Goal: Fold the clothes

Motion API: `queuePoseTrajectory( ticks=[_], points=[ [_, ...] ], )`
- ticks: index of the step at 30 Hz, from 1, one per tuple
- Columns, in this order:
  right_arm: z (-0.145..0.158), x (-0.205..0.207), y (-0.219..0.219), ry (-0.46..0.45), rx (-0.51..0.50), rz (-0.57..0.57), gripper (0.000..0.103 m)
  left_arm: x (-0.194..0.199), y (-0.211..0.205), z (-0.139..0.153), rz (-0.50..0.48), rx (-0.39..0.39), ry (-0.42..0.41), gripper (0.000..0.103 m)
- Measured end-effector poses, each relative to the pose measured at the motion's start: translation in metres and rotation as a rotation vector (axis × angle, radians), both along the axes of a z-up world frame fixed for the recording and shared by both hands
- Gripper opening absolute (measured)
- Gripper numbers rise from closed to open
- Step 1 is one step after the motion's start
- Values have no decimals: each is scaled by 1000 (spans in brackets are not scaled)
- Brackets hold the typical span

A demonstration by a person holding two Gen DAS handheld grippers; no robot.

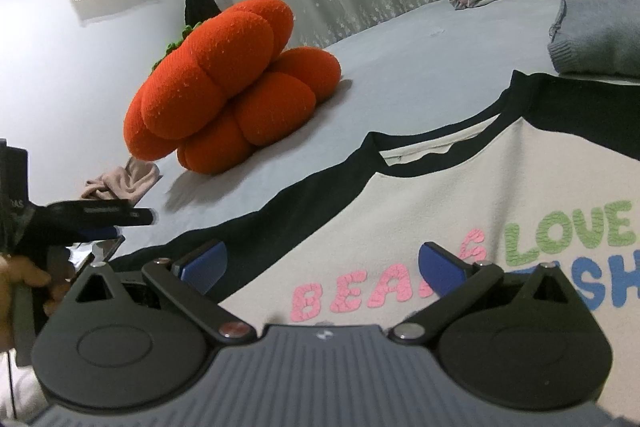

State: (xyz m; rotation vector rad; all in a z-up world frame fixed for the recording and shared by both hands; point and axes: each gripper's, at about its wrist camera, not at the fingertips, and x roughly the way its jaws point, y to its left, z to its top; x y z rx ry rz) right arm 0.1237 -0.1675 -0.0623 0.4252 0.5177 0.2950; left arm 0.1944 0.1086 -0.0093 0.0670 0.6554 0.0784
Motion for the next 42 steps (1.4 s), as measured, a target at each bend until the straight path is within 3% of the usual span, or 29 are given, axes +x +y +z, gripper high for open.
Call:
queuePoseTrajectory(
  ticks=[1, 4, 6, 7, 8, 12, 16, 19, 22, 23, 26, 27, 32, 37, 39, 42],
  points=[
    [1, 0, -1, -3, 0, -9, 103, -2, -10, -1, -40, -7, -1, 68],
    [3, -2, -5, -13, 0, -37, 101, -11, -29, -4, -131, -80, -2, 45],
    [5, -3, -7, -20, 0, -56, 96, -16, -38, -11, -229, -153, 28, 20],
    [5, -3, -8, -24, 0, -65, 95, -16, -43, -16, -274, -179, 54, 0],
    [6, -4, -9, -27, 0, -74, 95, -14, -48, -22, -294, -178, 73, 0],
    [5, -2, -13, -14, 13, -92, 94, -2, -67, -44, -334, -175, 114, 0],
    [1, 2, -17, 21, 39, -90, 94, 36, -70, -46, -236, -204, 79, 2],
    [-1, 3, -21, 40, 71, -89, 94, 60, -72, -47, -140, -93, 58, 2],
    [-2, 4, -24, 48, 95, -87, 94, 66, -54, -43, -27, -147, 41, 3],
    [-2, 4, -25, 49, 100, -87, 94, 62, -50, -41, -6, -159, 35, 9],
    [-2, 5, -26, 51, 109, -89, 95, 37, -42, -33, 13, -132, -3, 51],
    [-2, 5, -25, 50, 107, -90, 95, 25, -39, -30, 15, -124, -24, 56],
    [-3, 3, -21, 36, 78, -91, 96, -29, -19, -19, 28, -138, -78, 60],
    [-6, 1, -18, 16, 51, -88, 97, -55, -7, -36, 16, -171, -29, 60],
    [-8, 0, -19, 5, 61, -83, 97, -62, -8, -51, 0, -148, 4, 60],
    [-12, -4, -26, -17, 118, -75, 98, -77, -13, -55, -34, -91, -28, 60]
  ],
)
